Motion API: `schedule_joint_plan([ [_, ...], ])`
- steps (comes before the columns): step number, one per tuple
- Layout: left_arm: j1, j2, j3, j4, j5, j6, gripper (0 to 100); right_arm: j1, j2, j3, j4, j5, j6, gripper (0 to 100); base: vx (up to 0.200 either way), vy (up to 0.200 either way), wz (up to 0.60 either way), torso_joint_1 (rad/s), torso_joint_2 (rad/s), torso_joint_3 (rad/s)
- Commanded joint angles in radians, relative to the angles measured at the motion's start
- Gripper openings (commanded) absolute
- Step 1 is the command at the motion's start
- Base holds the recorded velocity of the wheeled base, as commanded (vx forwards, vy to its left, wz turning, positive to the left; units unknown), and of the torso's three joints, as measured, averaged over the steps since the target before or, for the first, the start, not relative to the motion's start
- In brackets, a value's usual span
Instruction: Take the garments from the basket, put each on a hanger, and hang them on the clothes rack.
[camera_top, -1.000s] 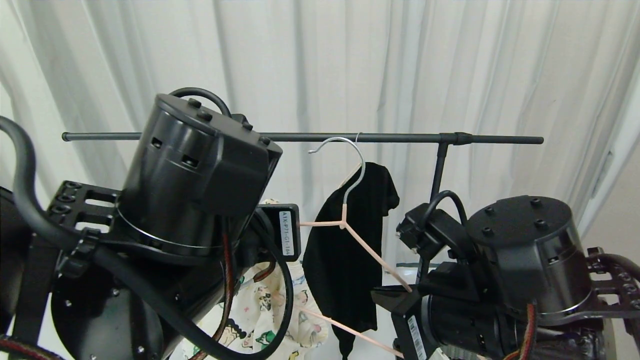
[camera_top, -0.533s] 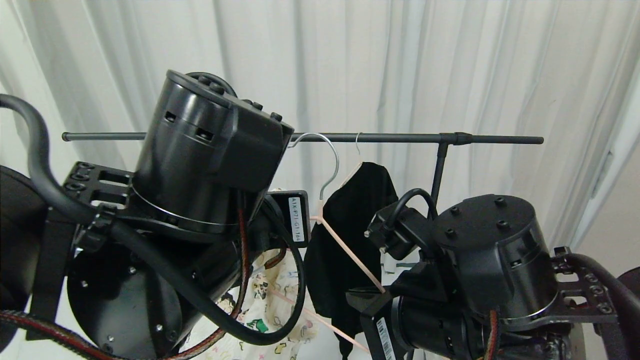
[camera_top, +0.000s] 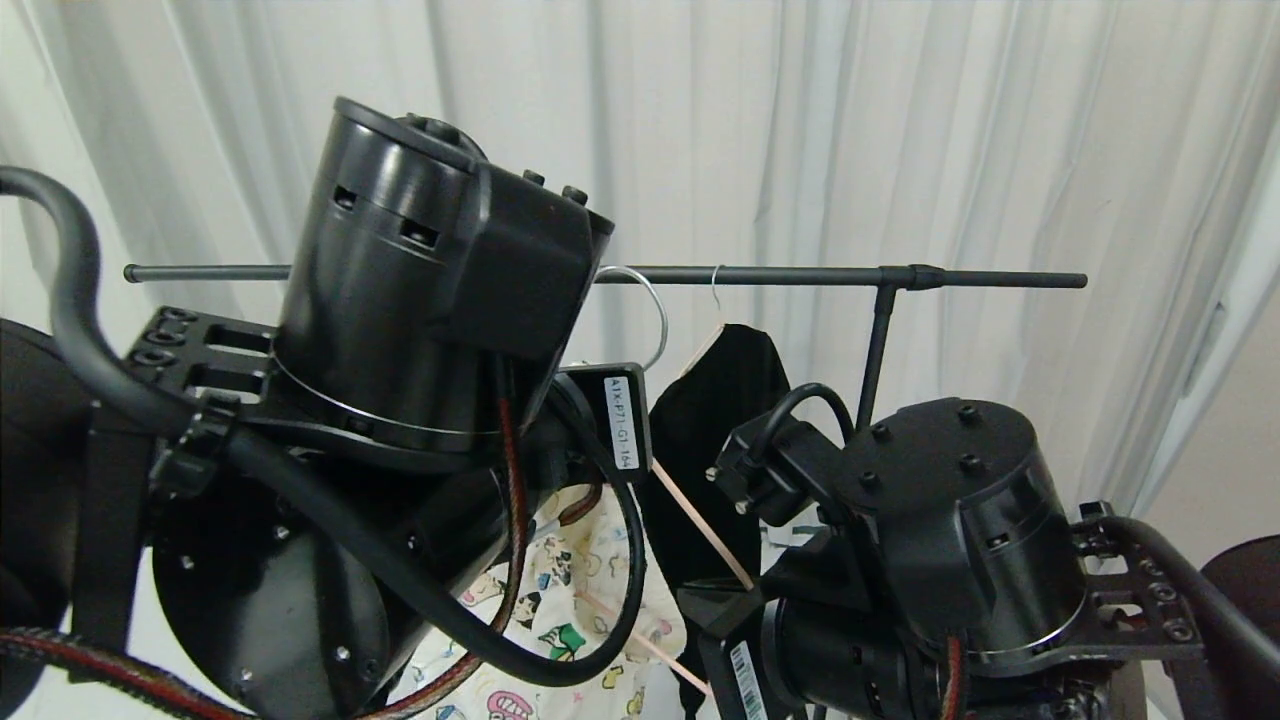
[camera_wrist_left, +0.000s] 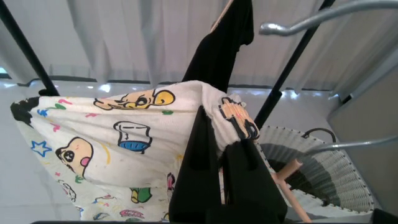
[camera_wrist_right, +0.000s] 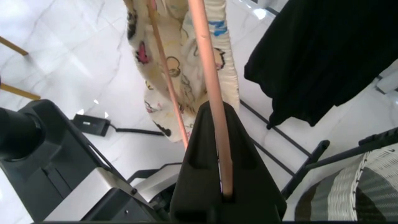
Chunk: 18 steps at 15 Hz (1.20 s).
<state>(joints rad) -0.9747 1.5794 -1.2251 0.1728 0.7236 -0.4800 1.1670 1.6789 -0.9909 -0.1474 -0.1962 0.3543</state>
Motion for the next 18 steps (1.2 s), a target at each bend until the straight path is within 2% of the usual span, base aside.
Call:
schedule_joint_plan([
  [1,-0.01,0.002,-0.002,-0.001,0.0,0.0,0,0.002,0.01,-0.012,0.0,0.0,0.002,0,0.0,0.0,0.0,0.0,0.0,0.0],
  [5,-0.055,0.005,-0.016,-0.002,0.0,0.0,0,0.002,0.027,-0.032,0.0,0.0,0.006,0,0.0,0.0,0.0,0.0,0.0,0.0],
  [14,-0.075,0.013,-0.001,-0.002,0.002,-0.002,0,-0.003,0.03,-0.032,-0.001,-0.005,0.011,0,0.0,0.0,0.0,0.0,0.0,0.0],
  [18,-0.058,-0.015,0.019,-0.002,0.003,-0.002,0,-0.006,0.024,-0.023,0.0,-0.104,0.089,0,0.0,0.0,0.0,0.0,0.0,0.0],
])
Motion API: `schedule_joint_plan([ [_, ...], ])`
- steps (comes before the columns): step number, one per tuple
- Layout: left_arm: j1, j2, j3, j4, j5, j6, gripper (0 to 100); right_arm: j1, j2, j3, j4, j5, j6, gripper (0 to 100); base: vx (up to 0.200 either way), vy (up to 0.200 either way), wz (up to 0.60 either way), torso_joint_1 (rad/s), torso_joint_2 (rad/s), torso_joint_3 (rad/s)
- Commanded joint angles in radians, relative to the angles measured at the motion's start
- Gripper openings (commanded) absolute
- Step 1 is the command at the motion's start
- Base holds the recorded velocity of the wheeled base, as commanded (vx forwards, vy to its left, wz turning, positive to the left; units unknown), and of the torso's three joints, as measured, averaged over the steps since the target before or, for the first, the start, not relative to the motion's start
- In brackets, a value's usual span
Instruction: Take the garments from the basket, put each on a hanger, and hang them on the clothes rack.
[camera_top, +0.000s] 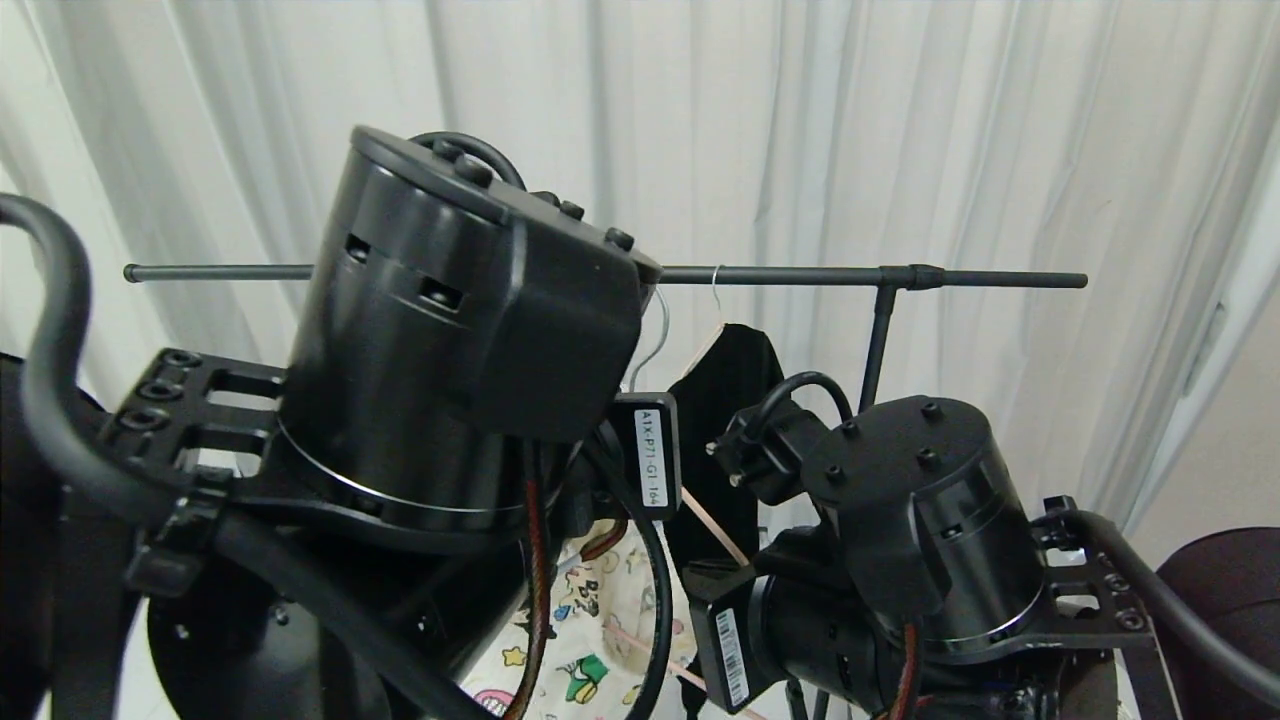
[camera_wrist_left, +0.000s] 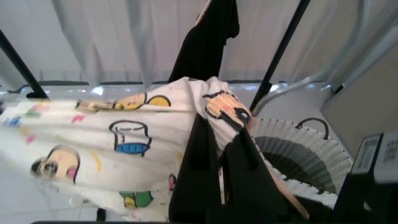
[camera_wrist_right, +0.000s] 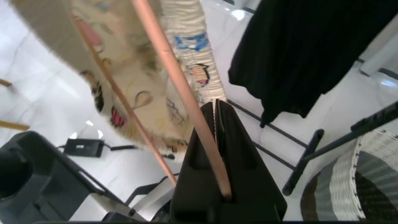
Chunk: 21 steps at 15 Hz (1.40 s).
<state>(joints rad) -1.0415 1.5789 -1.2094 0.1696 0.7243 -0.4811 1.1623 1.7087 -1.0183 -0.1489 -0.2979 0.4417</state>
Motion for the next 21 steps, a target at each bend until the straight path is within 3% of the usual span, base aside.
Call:
schedule_joint_plan([
  [1,0.011,-0.017,0.004,0.001,0.003,-0.001,0,-0.001,-0.008,0.009,0.002,-0.012,0.008,0,0.0,0.0,0.0,0.0,0.0,0.0],
  [11,0.011,-0.063,0.105,-0.062,0.006,0.004,0,-0.009,-0.009,0.012,-0.004,-0.084,0.043,0,0.0,0.0,0.0,0.0,0.0,0.0],
  [12,0.011,-0.077,0.117,-0.062,0.006,0.004,100,-0.009,-0.009,0.017,-0.023,-0.084,0.042,0,0.0,0.0,0.0,0.0,0.0,0.0],
  [21,0.021,-0.165,0.183,-0.062,0.006,0.004,100,-0.055,-0.008,0.047,-0.08,-0.093,0.029,0,0.0,0.0,0.0,0.0,0.0,0.0],
])
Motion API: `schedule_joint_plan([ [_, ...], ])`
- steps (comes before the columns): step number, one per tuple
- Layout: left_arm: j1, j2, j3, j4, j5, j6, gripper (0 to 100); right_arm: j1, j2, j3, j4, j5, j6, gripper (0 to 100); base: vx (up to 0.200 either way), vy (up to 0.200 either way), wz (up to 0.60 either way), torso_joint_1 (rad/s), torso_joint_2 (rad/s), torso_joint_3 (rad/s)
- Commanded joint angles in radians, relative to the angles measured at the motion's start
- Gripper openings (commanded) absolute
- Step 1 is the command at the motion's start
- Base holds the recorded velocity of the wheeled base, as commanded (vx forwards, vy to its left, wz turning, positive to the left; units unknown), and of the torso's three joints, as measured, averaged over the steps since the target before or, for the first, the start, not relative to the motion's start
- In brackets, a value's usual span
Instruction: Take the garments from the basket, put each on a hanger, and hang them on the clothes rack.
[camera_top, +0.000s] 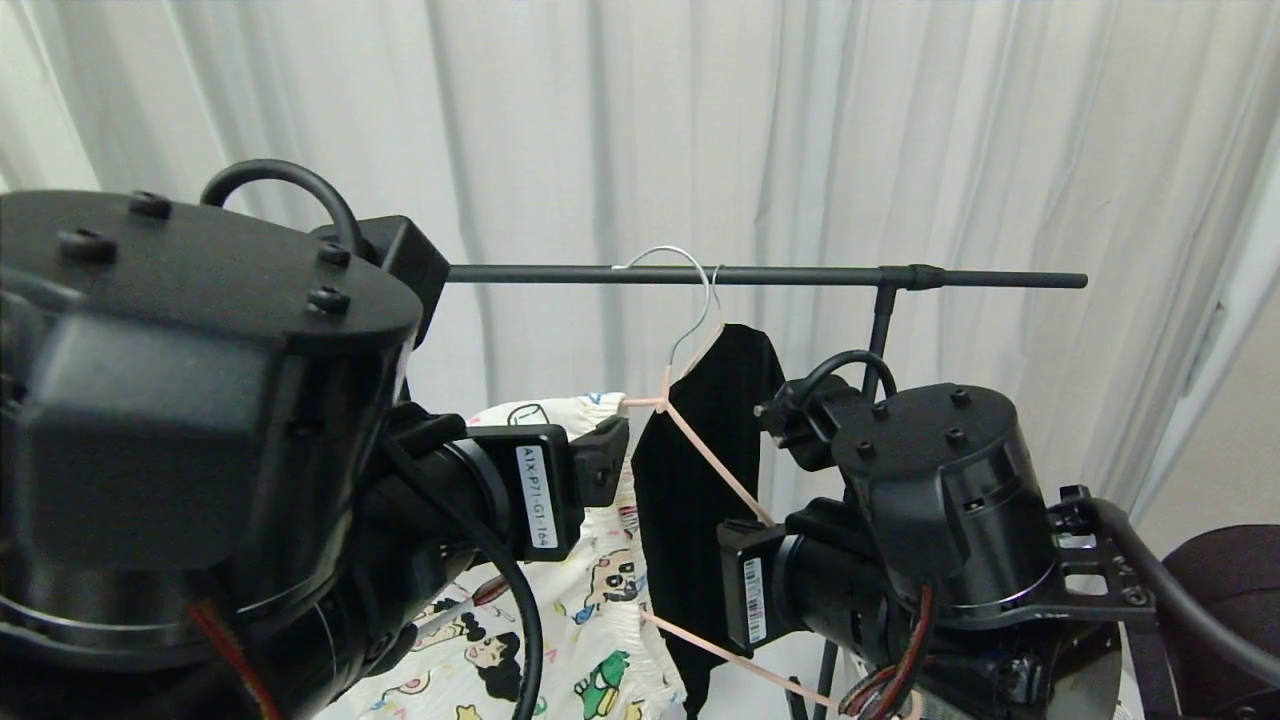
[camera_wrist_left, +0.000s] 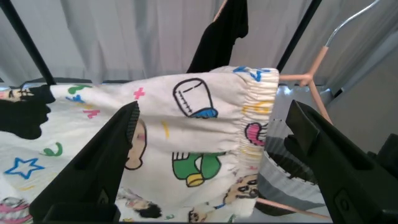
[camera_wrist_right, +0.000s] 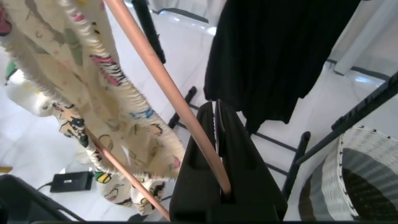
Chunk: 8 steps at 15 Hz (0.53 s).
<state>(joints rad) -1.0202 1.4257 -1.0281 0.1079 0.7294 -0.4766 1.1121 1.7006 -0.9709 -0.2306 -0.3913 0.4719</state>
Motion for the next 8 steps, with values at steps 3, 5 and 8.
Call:
schedule_joint_plan([
  [3,-0.001,-0.019,0.003,0.0,0.001,0.0,100,-0.015,-0.001,0.02,-0.019,-0.006,-0.001,0,0.0,0.0,0.0,0.0,0.0,0.0],
  [5,-0.008,-0.039,0.02,-0.002,0.001,0.001,100,-0.031,-0.004,0.041,-0.052,-0.021,-0.003,0,0.0,0.0,0.0,0.0,0.0,0.0],
  [8,-0.02,-0.087,0.063,-0.002,-0.001,0.003,100,-0.06,-0.036,0.067,-0.058,-0.023,-0.024,0,0.0,0.0,0.0,0.0,0.0,0.0],
])
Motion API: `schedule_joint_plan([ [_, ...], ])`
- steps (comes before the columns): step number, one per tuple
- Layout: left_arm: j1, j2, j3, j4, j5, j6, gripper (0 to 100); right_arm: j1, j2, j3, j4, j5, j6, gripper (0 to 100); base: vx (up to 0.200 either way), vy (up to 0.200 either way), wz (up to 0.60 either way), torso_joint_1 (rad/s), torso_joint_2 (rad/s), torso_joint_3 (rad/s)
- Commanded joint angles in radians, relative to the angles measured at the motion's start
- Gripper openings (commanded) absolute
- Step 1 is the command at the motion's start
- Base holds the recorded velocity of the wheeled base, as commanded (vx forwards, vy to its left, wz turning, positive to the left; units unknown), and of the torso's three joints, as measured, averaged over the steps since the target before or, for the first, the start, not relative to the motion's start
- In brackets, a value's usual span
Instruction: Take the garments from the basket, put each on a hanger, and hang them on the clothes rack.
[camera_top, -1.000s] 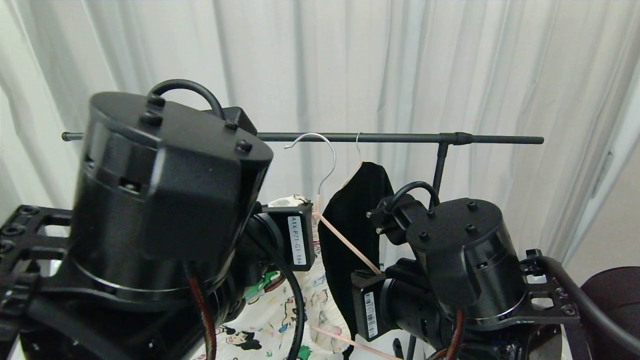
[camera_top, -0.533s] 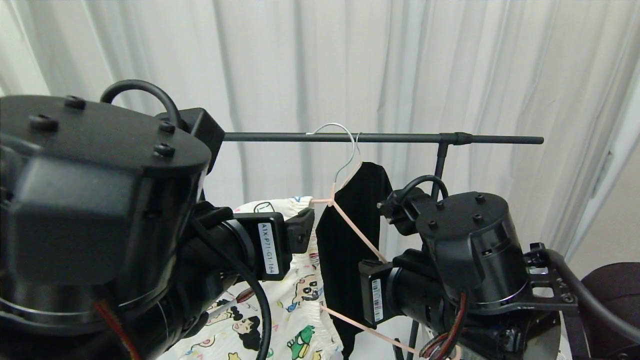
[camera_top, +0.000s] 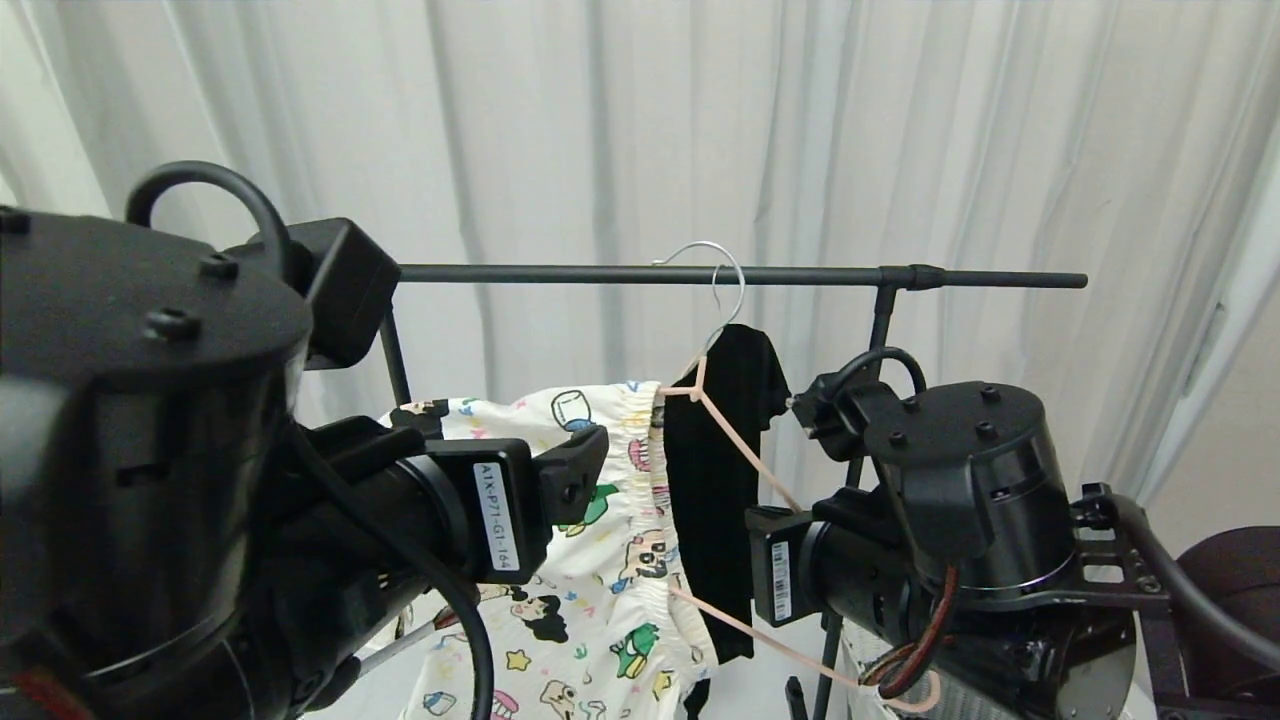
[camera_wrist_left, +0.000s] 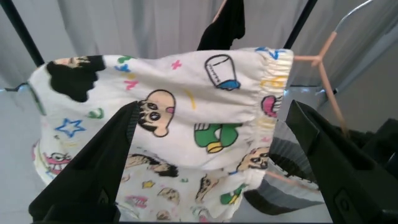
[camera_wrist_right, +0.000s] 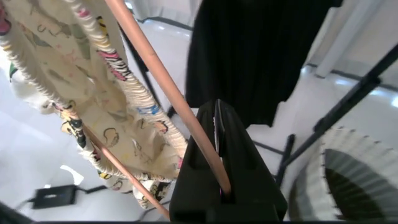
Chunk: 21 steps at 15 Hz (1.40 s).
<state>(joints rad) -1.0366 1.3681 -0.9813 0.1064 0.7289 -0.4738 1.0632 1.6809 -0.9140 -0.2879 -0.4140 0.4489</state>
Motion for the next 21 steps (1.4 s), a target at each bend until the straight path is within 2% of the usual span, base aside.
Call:
schedule_joint_plan([
  [1,-0.005,-0.049,0.044,0.001,0.0,0.012,100,-0.026,-0.032,0.024,-0.004,0.0,-0.032,0,0.0,0.0,0.0,0.0,0.0,0.0],
  [4,-0.023,-0.112,0.121,-0.001,-0.009,0.106,100,-0.066,-0.07,0.089,-0.043,0.008,-0.125,0,0.0,0.0,0.0,0.0,0.0,0.0],
  [6,-0.023,-0.161,0.171,0.001,-0.051,0.184,100,-0.069,-0.109,0.153,-0.06,0.017,-0.165,0,0.0,0.0,0.0,0.0,0.0,0.0],
  [7,-0.023,-0.161,0.171,0.001,-0.051,0.184,100,-0.069,-0.109,0.153,-0.06,0.017,-0.165,0,0.0,0.0,0.0,0.0,0.0,0.0],
  [8,-0.023,-0.228,0.199,-0.001,-0.169,0.242,100,-0.069,-0.15,0.236,-0.086,0.037,-0.207,0,0.0,0.0,0.0,0.0,0.0,0.0],
  [10,-0.022,-0.294,0.225,-0.001,-0.296,0.276,100,-0.068,-0.176,0.336,-0.171,0.038,-0.248,0,0.0,0.0,0.0,0.0,0.0,0.0],
  [13,-0.023,-0.311,0.289,-0.053,-0.325,0.284,100,-0.06,-0.222,0.485,-0.32,0.101,-0.369,0,0.0,0.0,0.0,0.0,0.0,0.0],
  [15,-0.025,-0.313,0.342,-0.102,-0.388,0.31,100,-0.058,-0.253,0.526,-0.343,0.132,-0.432,0,0.0,0.0,0.0,0.0,0.0,0.0],
  [16,-0.023,-0.316,0.371,-0.126,-0.468,0.342,100,-0.054,-0.262,0.531,-0.352,0.135,-0.441,0,0.0,0.0,0.0,0.0,0.0,0.0],
  [19,0.003,-0.307,0.434,-0.139,-0.652,0.506,100,-0.003,-0.297,0.547,-0.366,0.135,-0.45,0,0.0,0.0,0.0,0.0,0.0,0.0],
  [21,0.036,-0.291,0.437,-0.14,-0.737,0.532,100,0.029,-0.331,0.578,-0.366,0.133,-0.473,0,0.0,0.0,0.0,0.0,0.0,0.0],
])
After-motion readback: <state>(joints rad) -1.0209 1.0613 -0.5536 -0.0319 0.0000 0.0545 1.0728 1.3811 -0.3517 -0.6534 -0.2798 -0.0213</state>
